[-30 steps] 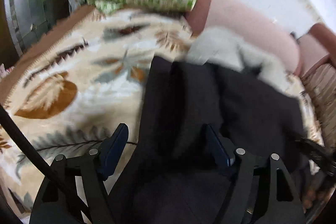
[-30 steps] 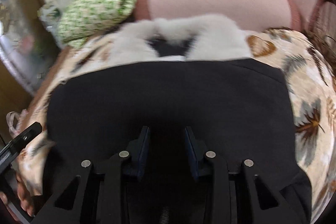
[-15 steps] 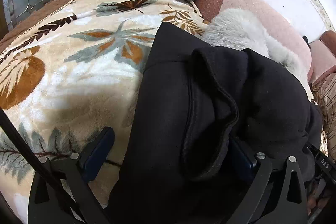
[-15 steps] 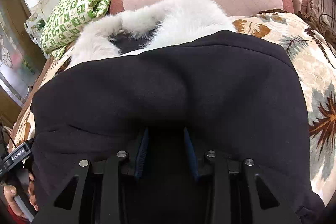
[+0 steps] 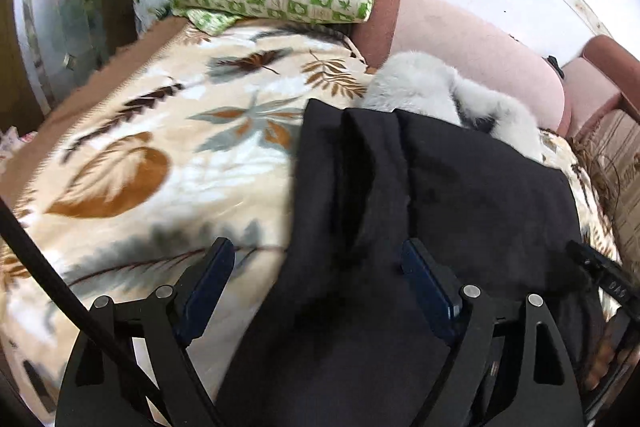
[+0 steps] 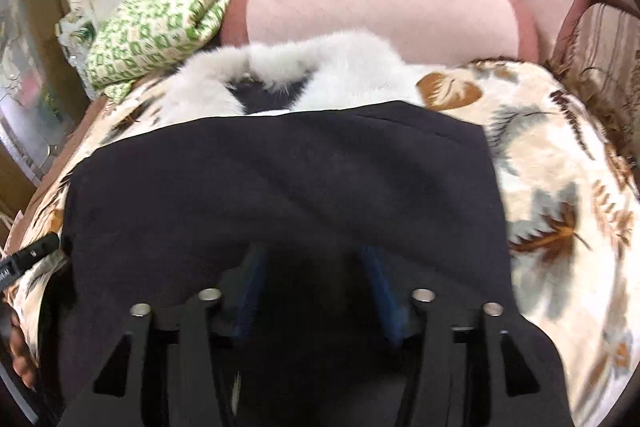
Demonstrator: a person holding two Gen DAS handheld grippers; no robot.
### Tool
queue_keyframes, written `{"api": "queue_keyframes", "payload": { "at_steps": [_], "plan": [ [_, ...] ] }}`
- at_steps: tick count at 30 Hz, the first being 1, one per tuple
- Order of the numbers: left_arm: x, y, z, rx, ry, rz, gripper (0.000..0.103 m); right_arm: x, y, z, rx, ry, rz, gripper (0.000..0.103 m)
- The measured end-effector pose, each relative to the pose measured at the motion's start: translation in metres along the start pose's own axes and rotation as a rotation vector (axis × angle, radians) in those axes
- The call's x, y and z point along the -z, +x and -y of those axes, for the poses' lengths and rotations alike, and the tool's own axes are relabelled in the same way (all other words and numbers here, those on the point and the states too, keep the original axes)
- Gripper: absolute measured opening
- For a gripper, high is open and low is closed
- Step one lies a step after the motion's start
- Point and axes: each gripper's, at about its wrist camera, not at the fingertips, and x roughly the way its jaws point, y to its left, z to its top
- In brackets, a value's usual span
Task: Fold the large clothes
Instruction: 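Lift the hem with both grippers and fold it toward the fur collar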
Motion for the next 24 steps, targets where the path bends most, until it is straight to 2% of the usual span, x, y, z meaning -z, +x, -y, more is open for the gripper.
{"api": "queue_keyframes", "payload": {
  "at_steps": [5,12,16,20,24],
  "plan": [
    [0.031,-0.015,-0.021,-0.014,0.004,-0.039,0.085,0.036,-0.027,0.030,0.001,0.069,-0.036,0.065],
    [0.071,-0.020,-0.034,-0.076,0.008,-0.098,0.085,0.073,-0.059,0.074,0.038,0.180,-0.040,0.066],
    [0.088,-0.029,-0.041,-0.079,-0.002,-0.093,0.085,0.093,-0.077,0.076,0.029,0.157,-0.043,0.073],
    [0.095,-0.033,-0.056,-0.009,-0.032,-0.116,0.085,0.108,-0.092,0.099,0.107,0.163,-0.031,0.078],
    [0.100,-0.026,-0.074,0.138,-0.126,-0.190,0.085,0.116,-0.110,0.143,0.105,0.308,-0.018,0.081]
  ]
}}
